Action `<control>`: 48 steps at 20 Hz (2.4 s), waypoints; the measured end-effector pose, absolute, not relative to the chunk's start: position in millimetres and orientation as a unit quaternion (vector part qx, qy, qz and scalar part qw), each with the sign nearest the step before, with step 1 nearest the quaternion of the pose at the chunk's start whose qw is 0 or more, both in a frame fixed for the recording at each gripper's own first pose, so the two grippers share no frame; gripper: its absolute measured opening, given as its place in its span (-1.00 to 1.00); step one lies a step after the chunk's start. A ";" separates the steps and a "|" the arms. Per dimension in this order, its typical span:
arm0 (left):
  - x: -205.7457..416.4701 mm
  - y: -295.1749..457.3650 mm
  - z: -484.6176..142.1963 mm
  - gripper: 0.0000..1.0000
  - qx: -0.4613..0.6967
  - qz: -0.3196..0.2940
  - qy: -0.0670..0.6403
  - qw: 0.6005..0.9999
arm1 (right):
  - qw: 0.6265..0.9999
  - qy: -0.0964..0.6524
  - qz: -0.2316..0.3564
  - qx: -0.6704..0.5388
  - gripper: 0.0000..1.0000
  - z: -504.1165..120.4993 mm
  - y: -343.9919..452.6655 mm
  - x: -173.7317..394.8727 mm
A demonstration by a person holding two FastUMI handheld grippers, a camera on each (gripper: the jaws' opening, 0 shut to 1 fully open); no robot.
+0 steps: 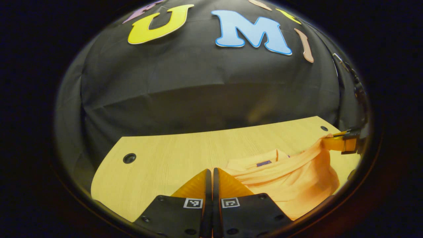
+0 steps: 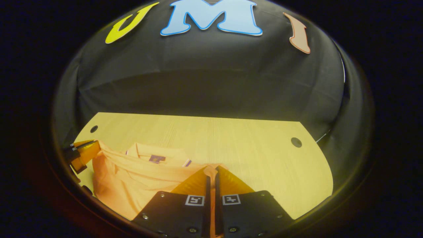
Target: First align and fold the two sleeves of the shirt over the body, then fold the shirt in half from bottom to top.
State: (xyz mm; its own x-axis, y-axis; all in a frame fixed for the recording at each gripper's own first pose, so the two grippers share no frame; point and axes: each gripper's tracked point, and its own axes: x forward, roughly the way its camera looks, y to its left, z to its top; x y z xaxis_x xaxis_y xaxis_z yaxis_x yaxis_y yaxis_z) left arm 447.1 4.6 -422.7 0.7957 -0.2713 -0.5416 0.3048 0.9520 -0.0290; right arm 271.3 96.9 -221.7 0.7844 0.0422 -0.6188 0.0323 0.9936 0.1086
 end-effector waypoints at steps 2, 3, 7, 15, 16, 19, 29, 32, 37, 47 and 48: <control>448.0 4.1 -426.6 -0.87 0.031 -0.153 0.283 0.946 | 0.942 0.331 0.005 0.055 -0.89 -223.7 98.2 270.8; 448.3 3.2 -427.0 -0.87 0.032 -0.154 0.285 0.946 | 0.943 0.330 0.005 0.051 -0.89 -223.5 97.4 271.3; 452.6 7.7 -425.6 -0.65 0.021 -0.156 0.281 0.947 | 0.942 0.331 0.002 0.048 -0.84 -221.5 96.2 269.4; 444.7 10.0 -398.3 0.01 0.005 -0.156 0.276 0.948 | 0.949 0.313 0.014 0.029 0.19 -200.9 100.1 261.1; 442.1 10.0 -388.0 0.09 0.001 -0.155 0.272 0.950 | 0.951 0.309 0.017 0.026 0.29 -196.1 100.5 255.9; 429.0 8.4 -348.8 0.29 -0.005 -0.159 0.246 0.956 | 0.957 0.289 0.025 0.021 0.71 -174.3 101.5 241.8; 351.7 2.9 -257.1 0.82 0.007 -0.144 0.186 0.972 | 0.979 0.200 0.035 0.027 0.73 -85.4 74.6 167.3; 328.4 -0.1 -234.7 0.90 0.004 -0.135 0.172 0.976 | 0.983 0.177 0.030 0.037 0.69 -63.1 61.4 142.7; 280.4 -3.5 -199.7 0.89 -0.003 -0.116 0.149 0.982 | 0.987 0.154 0.032 0.045 0.72 -44.2 44.7 100.1; 155.2 -12.0 -130.7 0.90 0.013 -0.072 0.096 0.993 | 0.993 0.101 0.035 0.050 0.71 -23.8 13.3 17.3; 144.3 -14.2 -124.6 0.90 0.020 -0.071 0.090 0.993 | 0.993 0.099 0.033 0.048 0.67 -22.7 10.5 9.9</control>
State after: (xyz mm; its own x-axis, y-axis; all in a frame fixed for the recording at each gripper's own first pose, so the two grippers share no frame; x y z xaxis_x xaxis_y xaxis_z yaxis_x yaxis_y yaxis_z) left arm 144.3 -14.2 -124.6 0.9736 -0.1383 -0.1814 0.1453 0.9890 0.0260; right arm 9.9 10.5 -22.7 0.9783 0.0759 -0.1930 -0.0570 0.9932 0.1018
